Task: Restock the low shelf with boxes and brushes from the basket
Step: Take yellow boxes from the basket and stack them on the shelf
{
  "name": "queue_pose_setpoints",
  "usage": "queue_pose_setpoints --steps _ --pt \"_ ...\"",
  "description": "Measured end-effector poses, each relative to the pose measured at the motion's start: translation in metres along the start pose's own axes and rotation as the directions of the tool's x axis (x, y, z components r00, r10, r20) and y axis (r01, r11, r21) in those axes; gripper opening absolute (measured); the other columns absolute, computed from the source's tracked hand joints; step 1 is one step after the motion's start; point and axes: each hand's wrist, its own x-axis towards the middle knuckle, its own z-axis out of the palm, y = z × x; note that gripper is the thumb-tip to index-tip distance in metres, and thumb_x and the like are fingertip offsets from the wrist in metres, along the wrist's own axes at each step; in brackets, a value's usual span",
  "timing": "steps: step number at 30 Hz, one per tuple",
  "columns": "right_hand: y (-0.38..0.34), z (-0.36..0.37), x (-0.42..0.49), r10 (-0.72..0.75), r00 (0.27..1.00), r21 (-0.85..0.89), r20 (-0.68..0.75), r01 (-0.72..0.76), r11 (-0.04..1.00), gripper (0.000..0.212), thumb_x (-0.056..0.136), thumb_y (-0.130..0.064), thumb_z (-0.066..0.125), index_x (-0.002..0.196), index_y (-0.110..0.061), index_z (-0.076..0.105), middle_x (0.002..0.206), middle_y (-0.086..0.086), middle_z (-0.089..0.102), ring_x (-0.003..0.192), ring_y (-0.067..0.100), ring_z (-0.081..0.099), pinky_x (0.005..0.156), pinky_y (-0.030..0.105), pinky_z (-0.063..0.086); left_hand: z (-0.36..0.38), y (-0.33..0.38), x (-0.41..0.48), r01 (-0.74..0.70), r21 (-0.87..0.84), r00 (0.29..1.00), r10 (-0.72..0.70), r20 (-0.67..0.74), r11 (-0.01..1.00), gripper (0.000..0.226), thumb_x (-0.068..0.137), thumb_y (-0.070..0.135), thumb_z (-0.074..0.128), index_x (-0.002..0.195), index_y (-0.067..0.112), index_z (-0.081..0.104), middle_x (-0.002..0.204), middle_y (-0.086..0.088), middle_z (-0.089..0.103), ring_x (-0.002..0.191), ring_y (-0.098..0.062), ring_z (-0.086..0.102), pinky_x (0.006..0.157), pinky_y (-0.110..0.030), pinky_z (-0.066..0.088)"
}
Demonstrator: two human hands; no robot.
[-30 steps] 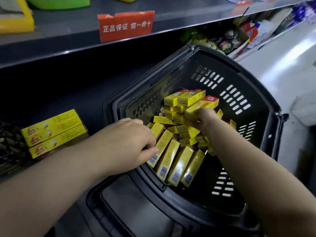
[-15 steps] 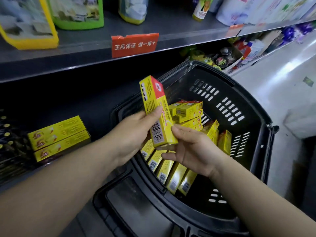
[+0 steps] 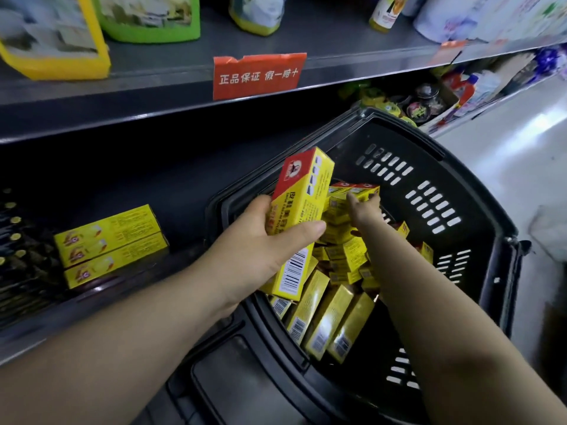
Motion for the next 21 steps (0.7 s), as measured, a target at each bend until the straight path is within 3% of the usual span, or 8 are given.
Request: queue_pose_setpoints --steps 3,4,6,8,12,14,18,21 --pt "-0.003 0.014 0.016 0.171 0.985 0.095 -0.031 -0.167 0.981 0.078 0.091 -0.048 0.05 0.147 -0.006 0.015 0.143 0.022 0.037 0.126 0.041 0.044 0.101 0.047 0.041 0.003 0.001 -0.001 0.016 0.016 1.0 -0.016 0.004 1.0 0.051 0.063 0.059 0.06 0.104 0.03 0.055 0.091 0.007 0.073 0.079 -0.01 0.071 0.064 -0.03 0.058" --pt "-0.004 0.016 0.018 0.177 0.984 0.129 0.006 -0.176 0.976 0.067 0.093 -0.044 0.05 0.142 -0.004 0.027 0.137 0.022 0.044 0.119 0.038 0.05 0.098 0.045 0.044 0.003 0.001 -0.001 0.026 0.014 1.0 -0.026 0.003 1.0 0.051 0.063 0.06 0.057 0.104 0.029 0.055 0.086 0.008 0.073 0.073 -0.008 0.071 0.057 -0.025 0.056" --pt "-0.005 0.018 0.013 0.109 0.989 0.262 0.102 -0.132 0.956 0.023 0.095 -0.025 0.048 0.106 -0.006 0.053 0.109 0.013 0.056 0.087 0.024 0.062 0.077 0.035 0.052 0.001 0.002 -0.001 0.038 0.014 0.999 -0.038 -0.007 0.999 0.052 0.062 0.061 0.056 0.101 0.026 0.056 0.076 0.011 0.072 0.065 -0.004 0.069 0.05 -0.019 0.051" --pt "-0.005 0.016 0.003 0.128 0.98 0.377 0.154 -0.178 0.909 0.008 0.094 -0.011 0.045 0.089 -0.008 0.051 0.09 0.012 0.054 0.075 0.024 0.058 0.069 0.033 0.05 0.0 0.002 0.0 0.051 0.02 0.999 -0.051 -0.005 0.999 0.059 0.056 0.063 0.058 0.101 0.025 0.059 0.084 0.009 0.073 0.073 -0.008 0.071 0.058 -0.025 0.056" --pt "-0.005 0.001 -0.033 0.129 0.944 0.523 0.304 -0.278 0.806 0.015 0.096 -0.01 0.047 0.11 -0.006 0.049 0.098 0.015 0.059 0.068 0.023 0.058 0.05 0.03 0.053 0.0 0.005 -0.002 0.021 0.022 1.0 -0.021 -0.01 1.0 0.06 0.052 0.061 0.064 0.1 0.025 0.066 0.095 0.003 0.074 0.089 -0.017 0.07 0.082 -0.041 0.056" --pt "-0.006 -0.012 -0.056 0.074 0.914 0.543 0.398 -0.3 0.784 0.021 0.096 -0.01 0.05 0.117 -0.007 0.051 0.11 0.015 0.062 0.074 0.023 0.063 0.057 0.032 0.056 0.002 0.006 -0.002 0.039 0.021 0.999 -0.038 -0.021 0.999 0.056 0.058 0.057 0.066 0.103 0.025 0.064 0.098 0.001 0.073 0.093 -0.019 0.069 0.087 -0.043 0.052" --pt "-0.011 -0.051 -0.117 -0.105 0.822 0.6 0.559 -0.314 0.736 0.029 0.092 -0.004 0.05 0.121 -0.006 0.053 0.104 0.009 0.069 0.08 0.021 0.071 0.064 0.029 0.06 0.001 0.003 0.001 0.145 -0.126 0.986 -0.154 -0.062 0.981 0.018 0.091 0.03 0.055 0.104 0.02 0.06 0.089 0.003 0.075 0.083 -0.012 0.071 0.076 -0.029 0.054" --pt "-0.008 -0.077 -0.159 -0.244 0.716 0.62 0.654 -0.322 0.715 0.041 0.08 -0.005 0.051 0.121 -0.005 0.053 0.109 0.01 0.068 0.083 0.02 0.07 0.068 0.029 0.059 0.0 0.005 0.001 0.175 -0.206 0.978 -0.194 -0.076 0.963 0.017 0.095 0.021 0.049 0.107 0.013 0.059 0.091 -0.003 0.074 0.081 -0.016 0.07 0.077 -0.035 0.056"
